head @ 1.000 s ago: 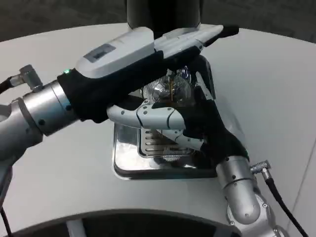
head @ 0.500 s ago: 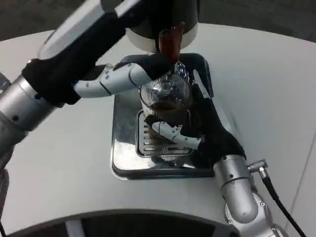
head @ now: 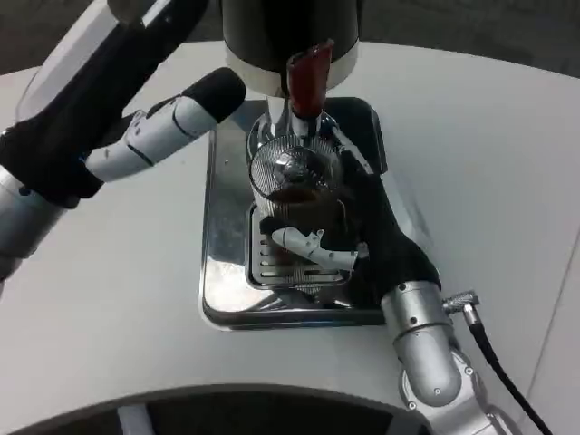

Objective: Grasp the cup under the faucet to collect the drink, then remove the cup.

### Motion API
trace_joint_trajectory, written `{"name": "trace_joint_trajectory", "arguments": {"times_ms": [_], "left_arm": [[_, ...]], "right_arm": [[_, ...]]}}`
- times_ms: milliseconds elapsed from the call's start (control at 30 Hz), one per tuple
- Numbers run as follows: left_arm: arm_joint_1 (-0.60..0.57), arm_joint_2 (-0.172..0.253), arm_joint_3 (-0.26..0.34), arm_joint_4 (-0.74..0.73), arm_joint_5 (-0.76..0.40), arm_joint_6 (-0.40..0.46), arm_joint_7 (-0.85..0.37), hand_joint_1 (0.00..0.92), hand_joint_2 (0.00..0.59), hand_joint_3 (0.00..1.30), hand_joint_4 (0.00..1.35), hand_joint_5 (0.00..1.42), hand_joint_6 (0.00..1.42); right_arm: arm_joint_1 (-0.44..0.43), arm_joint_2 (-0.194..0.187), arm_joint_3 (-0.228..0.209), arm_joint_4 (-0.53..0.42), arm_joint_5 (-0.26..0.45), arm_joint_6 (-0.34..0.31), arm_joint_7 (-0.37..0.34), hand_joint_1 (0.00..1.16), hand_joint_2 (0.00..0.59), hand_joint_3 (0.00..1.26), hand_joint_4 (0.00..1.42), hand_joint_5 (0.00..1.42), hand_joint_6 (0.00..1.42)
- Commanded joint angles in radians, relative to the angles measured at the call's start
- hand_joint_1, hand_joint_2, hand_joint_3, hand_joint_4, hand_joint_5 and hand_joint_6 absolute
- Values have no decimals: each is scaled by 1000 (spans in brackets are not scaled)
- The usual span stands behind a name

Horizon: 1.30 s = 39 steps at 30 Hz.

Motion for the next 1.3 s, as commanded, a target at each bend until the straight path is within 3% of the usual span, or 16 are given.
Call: {"name": "trace_joint_trajectory", "arguments": {"times_ms": [33, 133, 167, 267, 567, 767, 1100, 1300], "left_arm": [[43, 18, 28, -34, -19, 20, 6, 0, 209, 0, 0, 33, 9], [56, 20, 37, -43, -23, 33, 3, 0, 210, 0, 0, 33, 9], [59, 21, 38, -45, -25, 36, 3, 0, 210, 0, 0, 33, 9], [63, 21, 41, -48, -28, 44, 2, 0, 210, 0, 0, 33, 9], [89, 29, 44, -64, -38, 57, -3, 0, 211, 0, 0, 33, 9], [142, 39, 55, -96, -45, 72, -4, 0, 202, 0, 0, 33, 9], [303, 71, 115, -172, -45, 104, -12, 0, 202, 0, 0, 33, 9], [389, 82, 110, -219, -27, 111, -20, 0, 202, 0, 0, 5, 0]], "right_arm": [[6, 31, 0, 53, 2, -16, -57, 960, 196, 290, 479, 445, 610], [4, 36, -2, 57, -7, -32, -107, 965, 201, 328, 531, 504, 679], [5, 40, -4, 57, -7, -38, -121, 978, 202, 390, 597, 630, 835], [13, 49, -7, 47, -10, -50, -163, 1068, 192, 505, 677, 789, 1041], [38, 61, 0, 6, -25, -57, -218, 1107, 122, 631, 783, 923, 1255], [51, 54, 1, -19, -11, -65, -186, 1100, 110, 639, 795, 952, 1298], [88, 18, 22, -145, -37, -19, -93, 1100, 102, 658, 829, 955, 1334], [147, 8, 22, -228, -42, 3, -57, 1100, 102, 667, 841, 955, 1340]]}}
